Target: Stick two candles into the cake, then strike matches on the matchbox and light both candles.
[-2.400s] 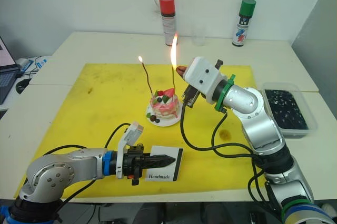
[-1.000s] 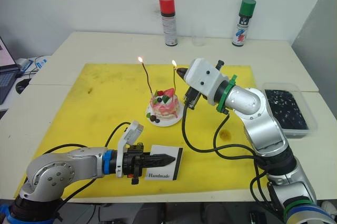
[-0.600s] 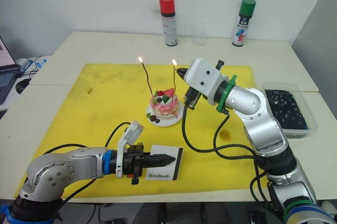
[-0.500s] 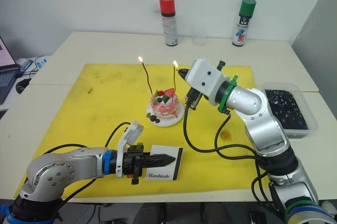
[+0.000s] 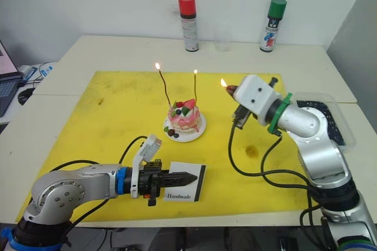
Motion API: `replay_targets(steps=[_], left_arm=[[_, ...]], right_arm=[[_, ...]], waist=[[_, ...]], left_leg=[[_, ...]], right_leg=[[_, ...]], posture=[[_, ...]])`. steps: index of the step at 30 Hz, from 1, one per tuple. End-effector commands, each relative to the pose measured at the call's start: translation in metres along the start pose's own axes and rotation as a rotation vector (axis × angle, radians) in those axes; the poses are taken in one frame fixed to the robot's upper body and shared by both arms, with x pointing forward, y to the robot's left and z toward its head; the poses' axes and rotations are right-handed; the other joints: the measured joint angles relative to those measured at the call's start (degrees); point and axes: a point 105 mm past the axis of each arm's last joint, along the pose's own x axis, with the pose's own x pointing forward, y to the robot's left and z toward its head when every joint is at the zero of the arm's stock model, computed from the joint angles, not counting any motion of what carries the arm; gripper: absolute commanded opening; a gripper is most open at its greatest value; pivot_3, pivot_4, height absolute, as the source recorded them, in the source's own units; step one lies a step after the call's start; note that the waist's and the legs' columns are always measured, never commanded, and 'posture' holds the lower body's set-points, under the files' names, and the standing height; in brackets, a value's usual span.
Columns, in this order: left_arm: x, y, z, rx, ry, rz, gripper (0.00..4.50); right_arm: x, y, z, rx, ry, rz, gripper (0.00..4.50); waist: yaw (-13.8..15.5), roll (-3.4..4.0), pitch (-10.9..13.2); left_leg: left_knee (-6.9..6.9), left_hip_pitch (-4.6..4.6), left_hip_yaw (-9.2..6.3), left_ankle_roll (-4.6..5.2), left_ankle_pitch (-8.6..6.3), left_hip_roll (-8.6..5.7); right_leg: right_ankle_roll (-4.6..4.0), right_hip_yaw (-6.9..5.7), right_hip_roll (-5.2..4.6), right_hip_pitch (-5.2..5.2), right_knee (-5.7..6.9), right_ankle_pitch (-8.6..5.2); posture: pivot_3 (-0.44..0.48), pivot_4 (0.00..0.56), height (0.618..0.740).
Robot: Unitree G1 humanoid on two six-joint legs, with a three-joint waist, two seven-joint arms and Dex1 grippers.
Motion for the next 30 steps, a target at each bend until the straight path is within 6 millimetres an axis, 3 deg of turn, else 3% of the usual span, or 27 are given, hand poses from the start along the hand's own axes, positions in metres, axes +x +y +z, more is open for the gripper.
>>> replay_targets(steps=[1,12,17,20,24,27,30], left_arm=[[0.002,-0.004,0.004,0.024,-0.01,-0.026,0.0],[0.01,-0.001,0.005,0.007,-0.038,-0.021,0.0],[0.012,0.0,0.005,0.004,-0.046,-0.011,0.0],[0.015,0.001,0.005,0.004,-0.055,0.002,0.0],[0.014,0.004,0.006,-0.004,-0.066,0.027,0.0],[0.013,0.005,0.004,-0.013,-0.06,0.038,0.0],[0.012,0.005,0.006,-0.047,-0.065,0.044,0.0]], right_arm=[[-0.027,-0.028,-0.016,0.023,0.084,-0.134,0.03],[-0.124,-0.069,-0.139,0.336,0.574,-0.523,0.03],[-0.129,-0.069,-0.167,0.429,0.637,-0.577,0.03],[-0.128,-0.069,-0.178,0.527,0.626,-0.634,0.69],[-0.125,-0.078,-0.171,0.558,0.565,-0.683,2.12],[-0.126,-0.081,-0.161,0.535,0.528,-0.686,3.19],[-0.12,-0.08,-0.13,0.439,0.433,-0.588,4.25]], waist=[[0.1,-0.01,0.0],[-0.3,0.02,0.0],[-0.4,0.05,0.0],[-0.5,0.05,0.0],[-0.4,0.12,0.1],[-0.4,0.14,0.1],[-0.3,0.19,0.1]], left_leg=[[0.0,-0.01,0.01,0.0,0.0,-0.01],[-0.01,0.02,0.05,0.0,0.0,0.0],[-0.01,0.03,0.09,0.01,0.0,-0.01],[-0.01,0.03,0.08,0.01,0.0,-0.01],[-0.01,0.02,0.06,0.0,0.0,-0.02],[-0.02,0.02,0.06,0.01,0.0,-0.04],[-0.04,0.02,0.05,0.01,0.0,-0.03]], right_leg=[[-0.01,0.0,-0.02,0.0,-0.01,0.01],[0.03,0.05,0.01,0.0,0.02,-0.02],[0.06,0.1,0.03,-0.01,0.03,0.0],[0.05,0.1,0.05,0.0,0.03,0.0],[0.05,0.09,0.05,0.0,0.03,0.0],[0.05,0.09,0.04,0.01,0.02,0.0],[0.06,0.08,0.04,0.0,0.02,0.0]], posture=[[0.0,0.15,0.74],[0.0,0.15,0.74],[0.0,0.15,0.74],[0.0,0.15,0.74],[0.0,0.15,0.74],[0.0,0.15,0.74],[0.0,0.15,0.74]])
